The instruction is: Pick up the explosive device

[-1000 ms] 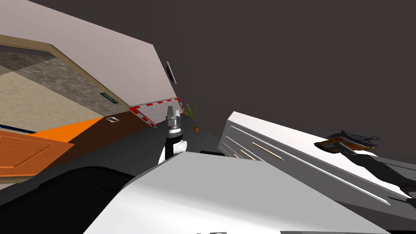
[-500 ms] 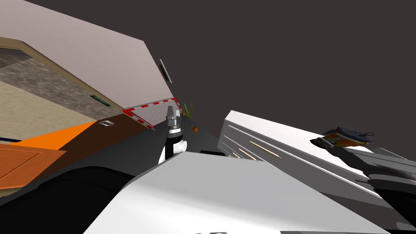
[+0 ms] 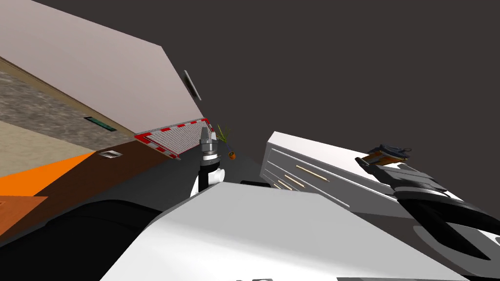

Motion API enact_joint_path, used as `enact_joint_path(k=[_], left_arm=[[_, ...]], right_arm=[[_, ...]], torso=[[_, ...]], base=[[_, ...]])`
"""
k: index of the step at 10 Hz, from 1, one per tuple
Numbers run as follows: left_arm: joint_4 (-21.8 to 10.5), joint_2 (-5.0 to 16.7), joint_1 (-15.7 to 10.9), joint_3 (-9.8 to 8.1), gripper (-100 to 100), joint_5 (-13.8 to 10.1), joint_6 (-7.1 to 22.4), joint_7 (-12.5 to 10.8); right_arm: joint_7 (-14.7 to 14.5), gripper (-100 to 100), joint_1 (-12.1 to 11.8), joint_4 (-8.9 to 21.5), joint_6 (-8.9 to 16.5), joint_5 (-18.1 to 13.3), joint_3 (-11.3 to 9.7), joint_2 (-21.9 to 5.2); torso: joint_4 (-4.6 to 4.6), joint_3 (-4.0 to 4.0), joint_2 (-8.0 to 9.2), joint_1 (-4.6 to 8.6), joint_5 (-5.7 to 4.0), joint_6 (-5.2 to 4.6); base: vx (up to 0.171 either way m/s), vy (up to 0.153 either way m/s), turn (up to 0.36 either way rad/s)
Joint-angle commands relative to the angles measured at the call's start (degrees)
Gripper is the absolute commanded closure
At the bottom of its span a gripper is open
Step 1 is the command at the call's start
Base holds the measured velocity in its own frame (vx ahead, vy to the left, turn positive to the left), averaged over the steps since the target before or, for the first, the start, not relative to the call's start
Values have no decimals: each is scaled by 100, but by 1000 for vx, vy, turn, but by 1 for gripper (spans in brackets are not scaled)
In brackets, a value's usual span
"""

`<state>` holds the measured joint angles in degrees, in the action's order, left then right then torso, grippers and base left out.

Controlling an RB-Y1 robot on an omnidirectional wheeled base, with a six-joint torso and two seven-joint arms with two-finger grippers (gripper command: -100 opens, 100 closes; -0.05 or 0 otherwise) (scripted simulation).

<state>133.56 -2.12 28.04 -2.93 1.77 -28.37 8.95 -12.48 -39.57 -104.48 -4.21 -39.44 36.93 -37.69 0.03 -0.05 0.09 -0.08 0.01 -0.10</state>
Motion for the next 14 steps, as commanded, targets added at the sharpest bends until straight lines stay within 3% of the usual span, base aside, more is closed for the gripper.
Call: enact_joint_path(k=[1, 3, 4, 5, 7, 8, 10, 11, 12, 13, 14], left_arm=[[0, 0, 0, 0, 0, 0, 0, 0], [0, 0, -1, 1, 0, 0, 0, 0], [0, 0, -1, 1, 0, 0, 0, 0], [0, 0, 0, 0, 0, 0, 0, 0], [0, 0, -2, 1, 0, 0, 0, 0], [0, 0, -1, 1, 0, 0, 0, 0], [0, 0, -1, 1, 0, 0, 0, 0], [0, 0, -2, 1, 0, 0, 0, 0], [0, 0, -1, 1, 0, 0, 0, 0], [0, 0, 0, 0, 0, 0, 0, 0], [0, 0, -1, 1, 0, 0, 0, 0]], right_arm=[[106, -100, 286, 253, 51, -76, -286, -177], [106, -100, 528, 253, 51, -76, -347, -177], [288, -100, 687, 469, 137, -250, -621, -466], [288, -100, 866, 597, 137, -250, -768, -466], [288, -100, 1148, 597, 137, -250, -827, -466], [471, -100, 1307, 826, 224, -423, -1106, -755], [471, -100, 1691, 940, 224, -423, -1306, -755], [471, -100, 1747, 940, 224, -423, -1306, -755], [653, -100, 1964, 1208, 311, -596, -1589, -1044], [653, -100, 2151, 1283, 311, -596, -1754, -1044], [653, -100, 2346, 1283, 311, -596, -1786, -1044]], torso=[[0, 0, 0, 0, 0, 0], [1, 0, 0, -3, 2, 8], [-1, 3, -6, 0, 1, 9], [0, 0, -1, 0, 1, 2], [-6, 7, -9, -7, -8, 20], [-8, 12, -18, -6, -6, 19], [-8, 9, -10, -11, -8, 19], [-10, 13, -18, -11, -10, 24], [-11, 17, -25, -11, -9, 26], [-11, 16, -21, -13, -8, 20], [-10, 14, -19, -17, -7, 25]], base=[[-36, 20, -159], [-13, 8, 11], [-27, 5, -295], [-35, 17, -161], [-12, 5, 29], [-23, 9, -261], [-30, 14, -81], [-5, 0, 25], [-23, 9, -238], [-33, 18, -176], [-22, 8, -4]])
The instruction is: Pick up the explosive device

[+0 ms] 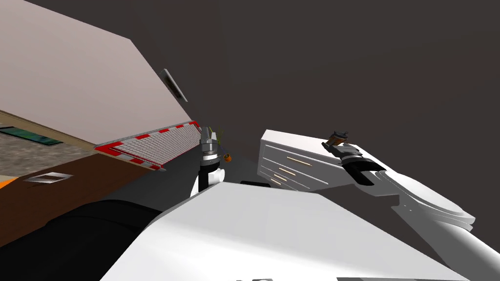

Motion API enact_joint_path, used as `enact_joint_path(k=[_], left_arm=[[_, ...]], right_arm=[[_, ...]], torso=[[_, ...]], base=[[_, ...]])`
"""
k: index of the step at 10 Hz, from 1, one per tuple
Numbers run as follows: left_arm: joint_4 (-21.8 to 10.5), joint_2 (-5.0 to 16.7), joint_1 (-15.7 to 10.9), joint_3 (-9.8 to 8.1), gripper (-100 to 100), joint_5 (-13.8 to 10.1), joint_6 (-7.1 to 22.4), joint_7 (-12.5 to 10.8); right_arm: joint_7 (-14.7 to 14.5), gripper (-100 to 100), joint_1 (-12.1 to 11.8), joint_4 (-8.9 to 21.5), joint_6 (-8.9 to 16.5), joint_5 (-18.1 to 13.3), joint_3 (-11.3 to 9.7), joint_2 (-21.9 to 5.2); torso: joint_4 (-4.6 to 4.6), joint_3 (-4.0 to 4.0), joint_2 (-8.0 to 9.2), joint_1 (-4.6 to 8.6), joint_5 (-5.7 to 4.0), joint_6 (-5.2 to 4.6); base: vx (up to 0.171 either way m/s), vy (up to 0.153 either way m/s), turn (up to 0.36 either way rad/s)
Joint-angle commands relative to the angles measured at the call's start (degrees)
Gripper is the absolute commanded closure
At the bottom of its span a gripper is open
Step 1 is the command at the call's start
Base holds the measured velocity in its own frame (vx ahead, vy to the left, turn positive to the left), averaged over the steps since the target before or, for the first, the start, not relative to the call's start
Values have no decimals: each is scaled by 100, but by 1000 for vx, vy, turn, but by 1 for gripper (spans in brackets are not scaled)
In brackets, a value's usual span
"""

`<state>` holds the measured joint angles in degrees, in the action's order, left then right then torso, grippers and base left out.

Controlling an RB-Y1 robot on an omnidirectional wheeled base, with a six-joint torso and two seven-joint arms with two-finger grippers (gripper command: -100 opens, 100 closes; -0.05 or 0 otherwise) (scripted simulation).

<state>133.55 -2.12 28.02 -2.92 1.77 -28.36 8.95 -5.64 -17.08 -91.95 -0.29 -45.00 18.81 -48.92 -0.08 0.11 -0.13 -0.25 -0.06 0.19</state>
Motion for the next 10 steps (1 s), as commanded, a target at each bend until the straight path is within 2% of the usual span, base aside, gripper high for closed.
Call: enact_joint_path(k=[1, 2, 3, 4, 5, 7, 8, 9, 10], left_arm=[[0, 0, 0, 0, 0, 0, 0, 0], [0, 0, 1, -1, 0, 0, 0, 0], [0, 0, 0, 0, 0, 0, 0, 0], [0, 0, 0, 0, 0, 0, 0, 0], [0, 0, 0, 0, 0, 0, 0, 0], [0, 0, 0, 0, 0, 0, 0, 0], [0, 0, 0, 0, 0, 0, 0, 0], [0, 0, 0, 0, 0, 0, 0, 0], [0, 0, 1, -1, 0, 0, 0, 0]], right_arm=[[152, -100, 286, 286, 6, -213, -286, -211], [152, -100, 445, 374, 6, -213, -454, -211], [152, -100, 629, 374, 6, -213, -454, -211], [152, -100, 696, 374, 6, -213, -454, -211], [334, -100, 859, 612, 93, -386, -700, -498], [334, -100, 1193, 717, 93, -386, -934, -500], [334, -100, 1295, 717, 93, -386, -934, -500], [516, -100, 1530, 1035, 179, -560, -1188, -757], [516, -100, 1712, 1061, 179, -560, -1365, -789]], torso=[[0, 0, 0, 0, 0, 0], [1, -3, 6, 1, -1, -9], [1, -4, 7, 1, -1, -3], [0, -1, 1, 2, -1, 0], [-1, 2, -4, 3, -1, -2], [-1, -2, 5, 4, -4, -8], [-2, 1, 1, 7, -4, -5], [-3, 3, -3, 10, -4, -7], [-2, -1, 4, 16, -6, -18]], base=[[-36, 11, -234], [-38, 13, -178], [-19, 3, 10], [-3, -3, 29], [-24, 5, -282], [-27, 12, -72], [-9, -2, 35], [-27, -6, -287], [-33, 10, -150]])
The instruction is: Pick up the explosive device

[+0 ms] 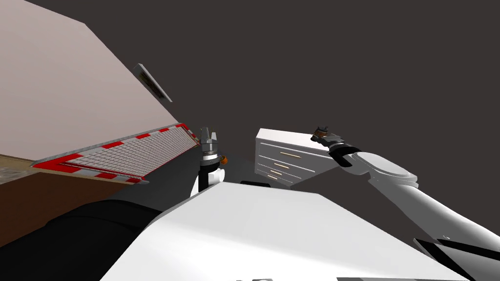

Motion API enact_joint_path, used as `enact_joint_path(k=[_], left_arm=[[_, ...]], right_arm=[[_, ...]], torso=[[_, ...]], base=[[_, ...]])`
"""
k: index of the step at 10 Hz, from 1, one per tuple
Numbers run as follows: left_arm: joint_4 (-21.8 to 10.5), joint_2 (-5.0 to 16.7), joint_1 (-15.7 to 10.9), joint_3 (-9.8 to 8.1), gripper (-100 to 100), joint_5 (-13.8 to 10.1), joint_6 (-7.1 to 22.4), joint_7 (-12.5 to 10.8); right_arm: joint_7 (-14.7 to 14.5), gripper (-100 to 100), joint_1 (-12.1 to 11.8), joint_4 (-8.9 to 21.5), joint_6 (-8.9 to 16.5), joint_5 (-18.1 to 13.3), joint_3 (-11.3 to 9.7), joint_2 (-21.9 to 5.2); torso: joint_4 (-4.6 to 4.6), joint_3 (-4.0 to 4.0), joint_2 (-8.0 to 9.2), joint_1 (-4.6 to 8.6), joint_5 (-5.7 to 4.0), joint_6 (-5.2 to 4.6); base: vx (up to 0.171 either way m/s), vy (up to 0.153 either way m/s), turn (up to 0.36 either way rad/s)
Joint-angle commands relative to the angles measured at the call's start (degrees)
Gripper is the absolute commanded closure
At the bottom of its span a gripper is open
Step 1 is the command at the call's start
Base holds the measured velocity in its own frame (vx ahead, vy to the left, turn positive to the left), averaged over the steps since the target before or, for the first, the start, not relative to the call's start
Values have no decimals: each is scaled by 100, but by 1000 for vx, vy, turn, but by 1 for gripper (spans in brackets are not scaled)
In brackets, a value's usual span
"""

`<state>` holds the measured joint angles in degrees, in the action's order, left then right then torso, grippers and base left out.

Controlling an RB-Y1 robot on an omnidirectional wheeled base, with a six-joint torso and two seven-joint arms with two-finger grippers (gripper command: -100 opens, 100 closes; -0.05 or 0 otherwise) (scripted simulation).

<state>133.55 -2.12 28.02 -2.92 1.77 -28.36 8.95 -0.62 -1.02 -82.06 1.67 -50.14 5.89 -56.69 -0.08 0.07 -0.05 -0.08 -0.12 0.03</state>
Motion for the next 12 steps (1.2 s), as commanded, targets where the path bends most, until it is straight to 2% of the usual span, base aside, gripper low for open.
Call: enact_joint_path(k=[1, 2, 4, 5, 6, 7, 11, 12], left_arm=[[0, 0, 0, 0, 0, 0, 0, 0], [0, 0, 0, 0, 0, 0, 0, 0], [0, 0, 0, 0, 0, 0, 0, 0], [0, 0, 0, 0, 0, 0, 0, 0], [0, 0, 0, 0, 0, 0, 0, 0], [0, 0, 0, 0, 0, 0, 0, 0], [0, 0, 0, 0, 0, 0, 0, 0], [0, 0, 0, 0, 0, 0, 0, 0]], right_arm=[[14, -100, 286, 72, -16, -46, -121, -12], [196, -100, 448, 302, 70, -219, -396, -301], [196, -100, 873, 415, 70, -219, -600, -301], [196, -100, 887, 415, 70, -219, -600, -301], [192, -100, 778, 366, 51, -215, -542, -305], [204, 100, 782, 357, 75, -208, -554, -315], [208, 100, 789, 363, 86, -206, -536, -323], [206, 0, 789, 363, 86, -207, -536, -323]], torso=[[0, 0, 0, 0, 0, 0], [-1, 2, -3, -1, 0, 3], [1, -3, 5, 2, -1, 0], [0, 0, -1, 0, 0, 3], [-1, 3, -6, 1, 1, 3], [-1, 4, -8, -1, 1, 4], [-12, 14, -17, -13, -3, 14], [-12, 14, -17, -13, -3, 14]], base=[[-21, 10, 10], [-37, 4, -266], [-31, 8, -66], [-5, -2, 21], [0, 0, 0], [1, -4, -16], [1, -1, -1], [0, 0, 0]])
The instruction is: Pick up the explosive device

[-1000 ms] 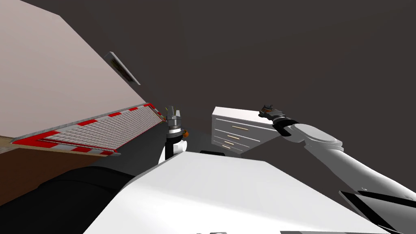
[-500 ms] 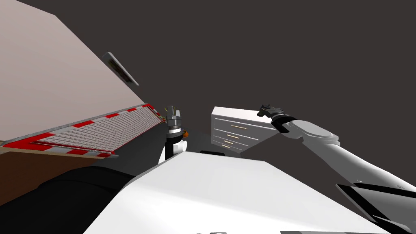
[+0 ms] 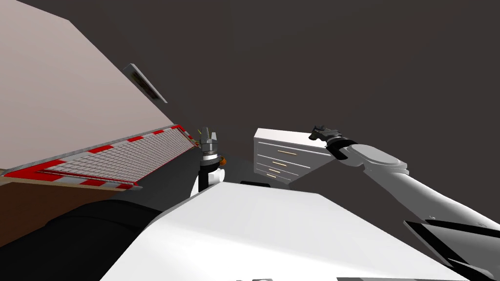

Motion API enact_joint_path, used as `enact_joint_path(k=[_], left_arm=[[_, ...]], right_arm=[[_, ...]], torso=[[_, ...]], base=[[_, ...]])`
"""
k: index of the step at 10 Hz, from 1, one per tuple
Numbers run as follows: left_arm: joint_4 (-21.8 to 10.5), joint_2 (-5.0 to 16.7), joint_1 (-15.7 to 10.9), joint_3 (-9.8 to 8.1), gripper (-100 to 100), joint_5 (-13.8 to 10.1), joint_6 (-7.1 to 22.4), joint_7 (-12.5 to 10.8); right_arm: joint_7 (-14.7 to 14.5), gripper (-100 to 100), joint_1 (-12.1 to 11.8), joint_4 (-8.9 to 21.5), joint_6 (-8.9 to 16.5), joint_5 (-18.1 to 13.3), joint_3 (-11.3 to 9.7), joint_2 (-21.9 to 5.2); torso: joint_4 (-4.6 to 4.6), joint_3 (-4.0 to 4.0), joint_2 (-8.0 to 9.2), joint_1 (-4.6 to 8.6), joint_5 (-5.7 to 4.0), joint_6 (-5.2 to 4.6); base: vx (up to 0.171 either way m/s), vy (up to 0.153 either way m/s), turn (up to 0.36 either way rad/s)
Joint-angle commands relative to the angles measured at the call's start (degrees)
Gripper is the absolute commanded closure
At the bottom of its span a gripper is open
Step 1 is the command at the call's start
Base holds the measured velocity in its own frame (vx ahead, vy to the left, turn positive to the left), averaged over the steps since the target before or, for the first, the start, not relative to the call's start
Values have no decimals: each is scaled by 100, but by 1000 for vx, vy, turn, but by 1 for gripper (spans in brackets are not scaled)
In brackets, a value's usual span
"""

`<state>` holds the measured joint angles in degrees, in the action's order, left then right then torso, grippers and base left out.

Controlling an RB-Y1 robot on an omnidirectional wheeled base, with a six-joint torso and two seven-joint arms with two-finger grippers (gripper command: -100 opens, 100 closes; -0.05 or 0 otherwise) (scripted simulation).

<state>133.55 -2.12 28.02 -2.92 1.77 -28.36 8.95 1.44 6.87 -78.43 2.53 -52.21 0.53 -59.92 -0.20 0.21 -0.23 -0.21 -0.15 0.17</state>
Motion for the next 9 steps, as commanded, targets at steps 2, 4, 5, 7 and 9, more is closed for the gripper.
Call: enact_joint_path(k=[2, 4, 5, 7, 9], left_arm=[[-1, 0, -1, 0, 0, 0, 0, 0], [0, 0, 0, 0, 0, 0, 0, 0], [0, 0, 0, 0, 0, 0, 0, 0], [0, 0, 0, 0, 0, 0, 0, 0], [0, 0, -1, 0, 0, 0, 0, 0]], right_arm=[[-192, 100, -438, -291, -102, 161, 415, 312], [-375, 100, -721, -598, -189, 334, 689, 541], [-375, 100, -931, -635, -189, 334, 855, 601], [-375, 100, -1100, -635, -189, 334, 895, 601], [-557, 100, -1448, -978, -276, 508, 1279, 890]], torso=[[-14, 16, -19, -9, -8, 33], [-37, 36, -36, -9, -27, 18], [-48, 46, -45, -14, -36, 42], [-73, 62, -53, -3, -62, 30], [-94, 73, -54, 7, -92, 41]], base=[[42, -13, 227], [36, 2, 111], [36, -10, 149], [12, -3, 11], [30, -5, 207]])
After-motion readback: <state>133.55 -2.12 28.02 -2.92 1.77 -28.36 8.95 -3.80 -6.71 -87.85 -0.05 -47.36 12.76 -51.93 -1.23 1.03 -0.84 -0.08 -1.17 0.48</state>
